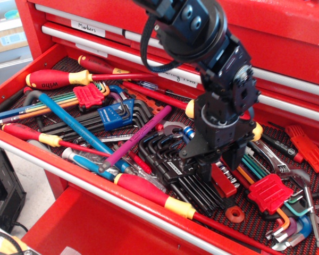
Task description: Pick up bit holder
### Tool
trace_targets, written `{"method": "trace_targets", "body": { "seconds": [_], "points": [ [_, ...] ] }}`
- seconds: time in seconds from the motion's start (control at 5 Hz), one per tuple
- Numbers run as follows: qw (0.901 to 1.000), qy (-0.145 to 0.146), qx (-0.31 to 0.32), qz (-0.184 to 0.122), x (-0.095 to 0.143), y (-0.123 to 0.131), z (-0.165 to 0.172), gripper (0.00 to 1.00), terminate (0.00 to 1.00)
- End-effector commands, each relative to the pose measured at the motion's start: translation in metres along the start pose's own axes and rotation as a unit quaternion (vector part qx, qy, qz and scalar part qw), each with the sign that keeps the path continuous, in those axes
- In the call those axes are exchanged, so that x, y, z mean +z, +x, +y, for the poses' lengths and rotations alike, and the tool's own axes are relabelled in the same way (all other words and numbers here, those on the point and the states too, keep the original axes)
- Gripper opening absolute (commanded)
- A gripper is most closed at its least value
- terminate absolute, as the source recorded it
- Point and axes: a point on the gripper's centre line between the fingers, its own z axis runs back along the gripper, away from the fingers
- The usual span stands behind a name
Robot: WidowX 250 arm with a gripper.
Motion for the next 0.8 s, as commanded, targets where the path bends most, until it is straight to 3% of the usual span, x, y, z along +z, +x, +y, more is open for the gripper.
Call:
{"method": "trace_targets", "body": {
  "seconds": [0.0, 0.6],
  "points": [
    [0.9997, -0.023, -0.005, 0.001, -0.002, 0.013, -0.008, 1.0, 0.0],
    [0.9985, -0.045, -0.012, 0.027, -0.027, 0.013, -0.01, 1.0, 0.0]
  ]
}}
